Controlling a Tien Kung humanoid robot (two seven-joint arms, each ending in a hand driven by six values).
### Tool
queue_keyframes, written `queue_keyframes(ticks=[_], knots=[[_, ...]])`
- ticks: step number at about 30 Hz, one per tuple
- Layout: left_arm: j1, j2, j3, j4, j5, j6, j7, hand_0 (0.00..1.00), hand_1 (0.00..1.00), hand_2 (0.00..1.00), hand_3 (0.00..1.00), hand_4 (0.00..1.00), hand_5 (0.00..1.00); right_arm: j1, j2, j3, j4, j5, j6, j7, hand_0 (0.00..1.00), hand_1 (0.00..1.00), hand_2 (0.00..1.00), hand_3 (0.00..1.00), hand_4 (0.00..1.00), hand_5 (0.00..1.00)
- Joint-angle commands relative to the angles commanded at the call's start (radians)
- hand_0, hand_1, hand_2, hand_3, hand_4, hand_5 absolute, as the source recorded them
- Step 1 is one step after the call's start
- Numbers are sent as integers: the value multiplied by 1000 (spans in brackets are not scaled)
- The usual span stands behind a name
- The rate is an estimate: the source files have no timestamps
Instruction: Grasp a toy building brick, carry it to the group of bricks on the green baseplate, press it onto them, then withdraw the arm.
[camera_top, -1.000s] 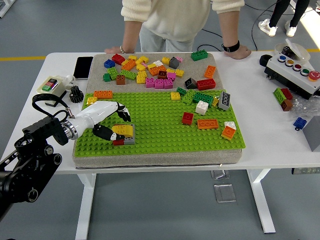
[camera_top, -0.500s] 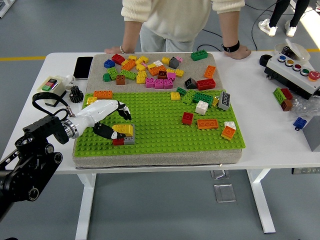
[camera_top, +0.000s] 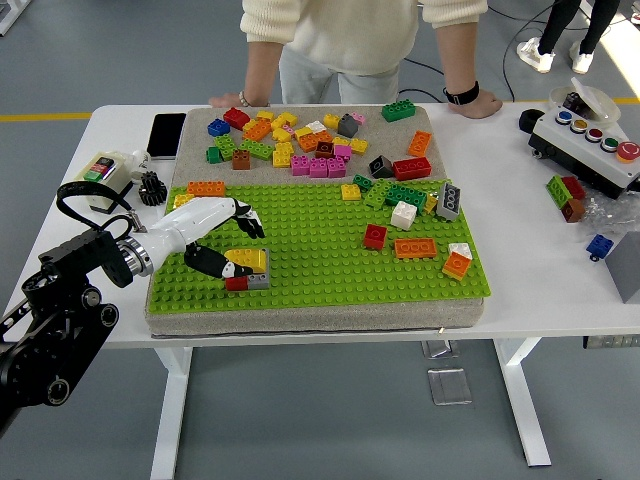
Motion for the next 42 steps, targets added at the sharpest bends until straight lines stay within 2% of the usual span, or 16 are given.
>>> queue_keyframes(ticks=[5,6,11,12,17,18,29,42], knots=[[20,12,-15,-38,-24,-7,4,696,629,566,552,957,113,0,0,2,0,1,0,2,732,634,684,620,944,490],[28,17,-22,-48,-34,-11,6,784,715,643,564,998,390,0,0,2,0,1,1,2,730,635,684,621,944,491],[48,28,-39,-59,-51,-32,10,784,715,643,564,998,390,0,0,2,0,0,1,3,730,635,684,621,944,491],[53,30,-41,-60,-48,-38,10,918,822,767,586,998,564,-1,0,2,0,-1,1,2,730,634,684,621,943,487],[69,34,-42,-60,-34,-62,16,918,822,767,586,998,564,-3,0,-1,0,-1,2,1,730,634,684,621,943,487],[71,34,-41,-59,-33,-64,17,998,889,845,610,998,651,-3,0,-2,0,-1,1,1,730,634,683,621,943,488],[66,32,-39,-25,-8,-72,15,998,906,871,617,998,680,-2,2,-7,0,1,-2,1,730,635,684,621,944,487],[71,27,-37,-13,2,-77,15,998,909,871,608,998,699,-2,1,-7,0,2,-1,-1,732,634,684,621,943,485]])
